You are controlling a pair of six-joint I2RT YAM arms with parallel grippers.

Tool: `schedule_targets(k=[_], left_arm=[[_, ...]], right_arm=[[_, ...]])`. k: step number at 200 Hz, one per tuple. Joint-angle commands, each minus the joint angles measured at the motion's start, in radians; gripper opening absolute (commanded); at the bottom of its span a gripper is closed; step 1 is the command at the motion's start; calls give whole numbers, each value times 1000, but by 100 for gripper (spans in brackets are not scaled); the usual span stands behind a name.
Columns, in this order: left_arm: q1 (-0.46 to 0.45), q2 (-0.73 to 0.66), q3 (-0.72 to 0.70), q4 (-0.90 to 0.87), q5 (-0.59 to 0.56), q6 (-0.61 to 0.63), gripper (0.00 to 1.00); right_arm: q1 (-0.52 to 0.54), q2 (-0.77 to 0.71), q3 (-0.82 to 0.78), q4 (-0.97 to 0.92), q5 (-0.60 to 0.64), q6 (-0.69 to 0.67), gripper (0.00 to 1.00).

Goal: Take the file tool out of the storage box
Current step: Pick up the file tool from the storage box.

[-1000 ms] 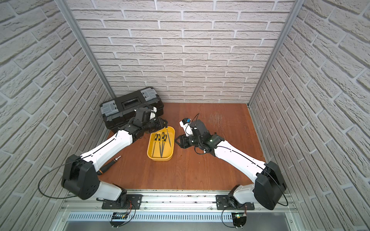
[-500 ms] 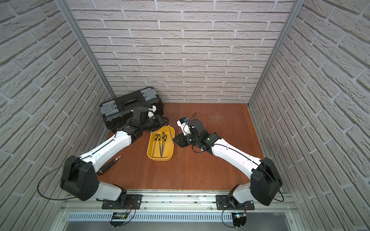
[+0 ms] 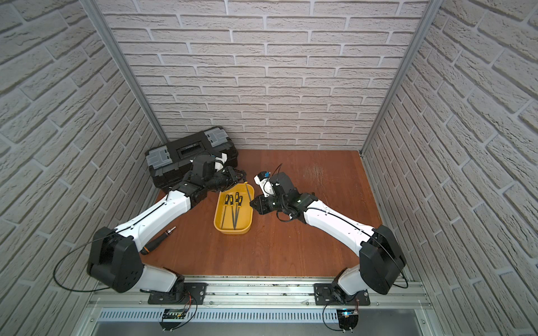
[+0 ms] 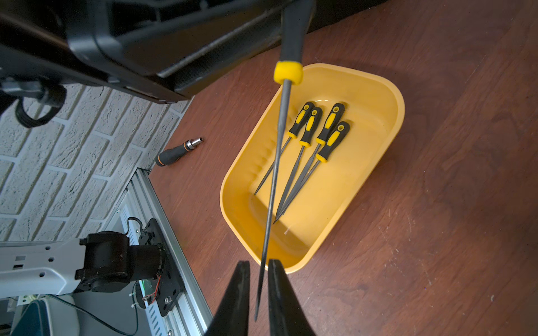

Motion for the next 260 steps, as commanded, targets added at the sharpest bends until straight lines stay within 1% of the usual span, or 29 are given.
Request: schedule_targets(k=[1, 11, 22, 40, 77, 108, 130, 183, 202, 212, 237, 250, 257, 260], left_arm=[[9, -26, -6, 57, 14, -3, 20], [9, -27, -7, 57, 15, -3, 20], [10, -28, -9, 57, 14, -4, 20], [11, -30, -12, 59, 14, -4, 20], [12, -34, -12, 60, 14, -6, 20], [12, -35, -10, 60, 13, -6, 20], [13, -36, -12, 60, 14, -7, 20], [12, -37, -10, 59, 14, -7, 20], [12, -37, -9, 59, 14, -8, 20], [12, -36, -10, 59, 14, -8, 20], [12, -36, -12, 60, 14, -7, 20], [12, -34, -9, 57, 17, -6, 21], [12, -31, -4, 50, 20, -2, 25], [12, -29, -3, 47, 22, 0, 28]], right_arm=[[9, 8, 31, 36, -11, 0, 13], [11, 10, 31, 35, -10, 0, 13], [11, 11, 31, 34, -10, 0, 9], [11, 15, 32, 32, -9, 0, 9], [12, 20, 32, 33, -5, 4, 14], [14, 26, 32, 34, -5, 5, 14], [15, 26, 33, 31, -5, 5, 9], [18, 34, 37, 27, -1, 6, 10], [17, 34, 37, 24, 1, 6, 8], [16, 34, 38, 23, 1, 6, 3], [17, 38, 40, 17, 4, 6, 3], [17, 37, 40, 16, 6, 6, 3], [18, 34, 40, 14, 11, 5, 3], [17, 33, 42, 11, 14, 5, 3]])
